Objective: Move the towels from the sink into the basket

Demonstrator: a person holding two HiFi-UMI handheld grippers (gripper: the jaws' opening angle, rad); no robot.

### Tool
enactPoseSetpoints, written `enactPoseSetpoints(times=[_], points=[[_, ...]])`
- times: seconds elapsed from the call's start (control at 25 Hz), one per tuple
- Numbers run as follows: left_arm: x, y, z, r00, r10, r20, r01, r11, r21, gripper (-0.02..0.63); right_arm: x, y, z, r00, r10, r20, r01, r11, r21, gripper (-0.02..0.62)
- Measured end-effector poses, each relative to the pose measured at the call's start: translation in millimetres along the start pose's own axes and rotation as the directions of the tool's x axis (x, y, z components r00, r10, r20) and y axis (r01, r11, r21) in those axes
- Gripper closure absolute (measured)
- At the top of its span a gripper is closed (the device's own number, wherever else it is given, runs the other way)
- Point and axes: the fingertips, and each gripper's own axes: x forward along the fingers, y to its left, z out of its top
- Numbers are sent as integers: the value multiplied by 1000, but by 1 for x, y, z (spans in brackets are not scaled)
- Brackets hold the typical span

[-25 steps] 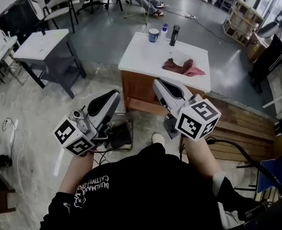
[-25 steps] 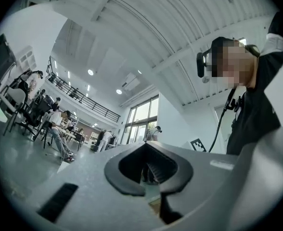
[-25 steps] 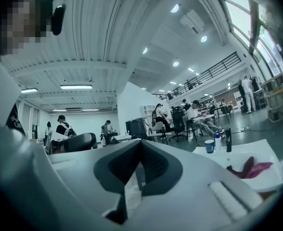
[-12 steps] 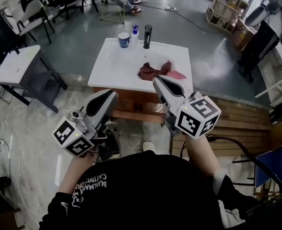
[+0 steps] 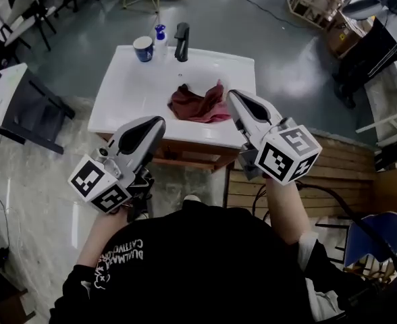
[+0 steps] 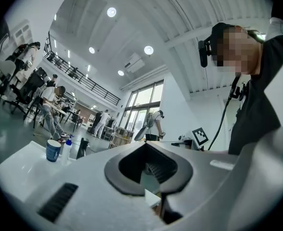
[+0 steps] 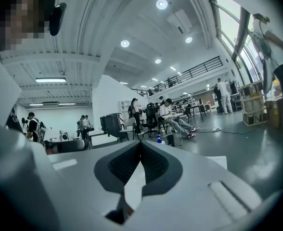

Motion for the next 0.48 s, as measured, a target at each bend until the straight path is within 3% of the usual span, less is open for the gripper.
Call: enactPoseSetpoints(times=[0.28,0.48], points=[[50,39,-34,994,87,-58,-89,996,-20,606,16,-97,-21,997,-33,-65,35,999,28,586],[59,57,-61,978,144,-150,-149,989,-21,606,25,-151,-64,981,-62,-183,78,994,77,586]])
